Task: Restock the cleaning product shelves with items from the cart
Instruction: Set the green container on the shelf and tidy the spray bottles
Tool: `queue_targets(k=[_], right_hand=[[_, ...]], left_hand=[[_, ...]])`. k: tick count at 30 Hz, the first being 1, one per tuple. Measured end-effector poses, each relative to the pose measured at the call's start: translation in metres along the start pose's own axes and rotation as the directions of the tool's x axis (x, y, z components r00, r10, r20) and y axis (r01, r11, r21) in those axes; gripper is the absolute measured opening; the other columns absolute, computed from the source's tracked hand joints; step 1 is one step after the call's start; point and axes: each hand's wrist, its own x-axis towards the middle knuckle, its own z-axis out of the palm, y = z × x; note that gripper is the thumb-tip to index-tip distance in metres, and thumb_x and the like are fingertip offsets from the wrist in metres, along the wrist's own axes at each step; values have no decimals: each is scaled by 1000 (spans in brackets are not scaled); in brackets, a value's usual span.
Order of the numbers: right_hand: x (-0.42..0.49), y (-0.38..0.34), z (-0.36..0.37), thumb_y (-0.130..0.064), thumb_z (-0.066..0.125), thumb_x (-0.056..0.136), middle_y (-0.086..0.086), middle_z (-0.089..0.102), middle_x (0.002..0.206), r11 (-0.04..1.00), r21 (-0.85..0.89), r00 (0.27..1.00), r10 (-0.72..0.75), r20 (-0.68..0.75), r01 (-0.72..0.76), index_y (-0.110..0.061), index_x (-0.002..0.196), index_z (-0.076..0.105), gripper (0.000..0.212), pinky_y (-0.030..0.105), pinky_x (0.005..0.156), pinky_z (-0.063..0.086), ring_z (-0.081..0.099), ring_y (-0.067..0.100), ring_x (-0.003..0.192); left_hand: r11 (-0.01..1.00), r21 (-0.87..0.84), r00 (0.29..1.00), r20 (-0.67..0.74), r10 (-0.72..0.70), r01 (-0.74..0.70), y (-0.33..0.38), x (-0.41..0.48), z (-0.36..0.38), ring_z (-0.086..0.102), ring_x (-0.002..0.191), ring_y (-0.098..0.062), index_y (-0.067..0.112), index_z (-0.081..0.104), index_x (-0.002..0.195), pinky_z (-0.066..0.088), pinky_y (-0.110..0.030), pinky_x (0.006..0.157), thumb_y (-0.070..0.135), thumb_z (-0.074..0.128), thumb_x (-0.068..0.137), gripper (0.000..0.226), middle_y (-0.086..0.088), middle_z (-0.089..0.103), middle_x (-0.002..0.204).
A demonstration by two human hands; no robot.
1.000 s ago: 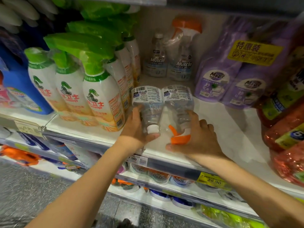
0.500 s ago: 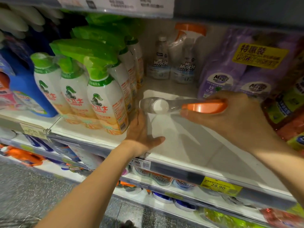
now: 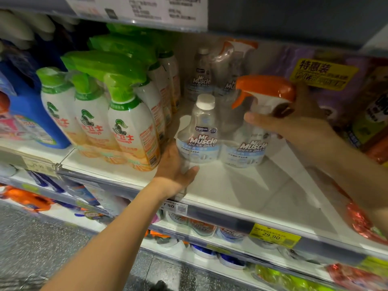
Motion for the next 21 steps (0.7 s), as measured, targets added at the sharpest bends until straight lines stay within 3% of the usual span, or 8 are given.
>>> queue_targets(k=[2, 4, 6, 8, 11, 14, 19, 21], right_hand=[[-8, 13, 8, -20, 89, 63, -11, 57, 96, 998, 52, 999, 39, 8, -40, -17, 117, 44, 71, 12, 71, 48, 57, -12, 81], [-19, 36, 22, -12, 89, 61, -5, 57, 107, 997, -39, 995, 62, 77, -59, -21, 115, 43, 72, 16, 79, 50, 57, -4, 96], [-27, 51, 35, -16, 89, 62, 5, 52, 125, 986, -164, 997, 50, 62, -39, -20, 127, 39, 82, 29, 90, 45, 50, 22, 114], [-25, 60, 42, -18, 88, 65, 12, 46, 135, 965, -260, 999, 36, 10, -32, -13, 135, 33, 89, 38, 96, 40, 42, 33, 123], [-10, 63, 50, -19, 87, 67, 16, 48, 135, 949, -315, 1000, 8, 8, -5, -10, 137, 33, 88, 43, 100, 41, 44, 36, 124], [13, 62, 56, -21, 87, 68, 15, 58, 126, 928, -369, 999, -40, 27, 47, -10, 134, 36, 84, 48, 93, 48, 55, 37, 113], [42, 64, 74, -26, 79, 78, 23, 48, 135, 862, -501, 997, -70, 37, 79, 1, 146, 21, 94, 40, 89, 42, 53, 39, 116], [55, 64, 81, -30, 78, 80, 24, 43, 140, 853, -520, 999, -29, 25, 38, 1, 148, 16, 97, 41, 95, 40, 48, 39, 122]], left_hand=[[993, 115, 999, 27, 21, -24, -6, 5, 4, 37, 133, -21, 19, 29, 145, 27, -37, 116, 59, 51, 66, 91, -2, 40, 142], [978, 202, 999, 22, 46, -49, -5, 4, 5, 30, 136, -18, 20, 23, 149, 20, -31, 118, 61, 45, 68, 93, 0, 33, 146], [976, 212, 999, 9, 43, -44, -7, 4, 8, 26, 139, -18, 18, 20, 150, 19, -32, 118, 60, 46, 69, 95, -1, 30, 148], [981, 193, 1000, 0, 23, -23, -9, 5, 9, 20, 143, -19, 14, 14, 152, 18, -35, 119, 61, 48, 68, 102, -3, 23, 154], [985, 170, 999, 13, -40, 37, -6, 3, 7, 5, 149, -20, 17, 1, 154, 14, -39, 121, 58, 55, 74, 105, -1, 5, 161], [987, 142, 997, 7, -80, 79, 2, -2, 6, -1, 149, -20, 16, -10, 153, 10, -39, 122, 43, 65, 84, 105, 0, -3, 162], [973, 198, 991, 49, -128, 116, 12, -4, 2, -8, 149, -23, 5, -13, 151, 0, -30, 121, 40, 60, 91, 100, -10, -11, 161], [970, 215, 990, 62, -129, 113, 13, -5, 0, -9, 149, -24, 2, -12, 150, -2, -29, 120, 41, 59, 92, 99, -12, -11, 161]])
